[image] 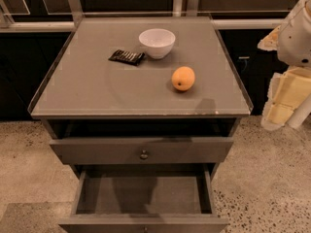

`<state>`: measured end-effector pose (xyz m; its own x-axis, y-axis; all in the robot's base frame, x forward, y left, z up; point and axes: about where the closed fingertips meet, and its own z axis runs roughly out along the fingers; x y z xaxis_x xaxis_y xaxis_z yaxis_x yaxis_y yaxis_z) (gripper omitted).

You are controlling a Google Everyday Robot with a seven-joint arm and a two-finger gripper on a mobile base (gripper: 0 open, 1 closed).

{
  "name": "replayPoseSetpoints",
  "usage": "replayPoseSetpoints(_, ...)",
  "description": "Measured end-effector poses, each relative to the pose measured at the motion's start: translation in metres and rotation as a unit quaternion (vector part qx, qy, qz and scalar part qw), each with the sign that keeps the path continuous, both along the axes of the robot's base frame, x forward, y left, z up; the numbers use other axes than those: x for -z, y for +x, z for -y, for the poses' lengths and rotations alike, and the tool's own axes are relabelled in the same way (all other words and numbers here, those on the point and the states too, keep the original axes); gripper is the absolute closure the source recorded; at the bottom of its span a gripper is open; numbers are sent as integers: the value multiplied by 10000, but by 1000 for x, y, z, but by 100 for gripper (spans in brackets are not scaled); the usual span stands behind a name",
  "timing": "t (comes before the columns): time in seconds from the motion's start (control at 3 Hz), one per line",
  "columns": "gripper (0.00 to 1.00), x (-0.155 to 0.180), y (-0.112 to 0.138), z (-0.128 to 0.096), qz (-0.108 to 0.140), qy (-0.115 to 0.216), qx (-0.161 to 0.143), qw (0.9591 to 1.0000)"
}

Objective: Place orange into middle drawer

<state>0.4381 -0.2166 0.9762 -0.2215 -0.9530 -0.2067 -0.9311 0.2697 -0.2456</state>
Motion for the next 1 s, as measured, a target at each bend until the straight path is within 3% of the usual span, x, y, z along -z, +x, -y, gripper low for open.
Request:
replayPoseSetpoints(0.67,0,0,10,-4,47,-25,-130,9999)
replayPoseSetpoints(1.0,0,7,50,-18,54,379,-412,9984)
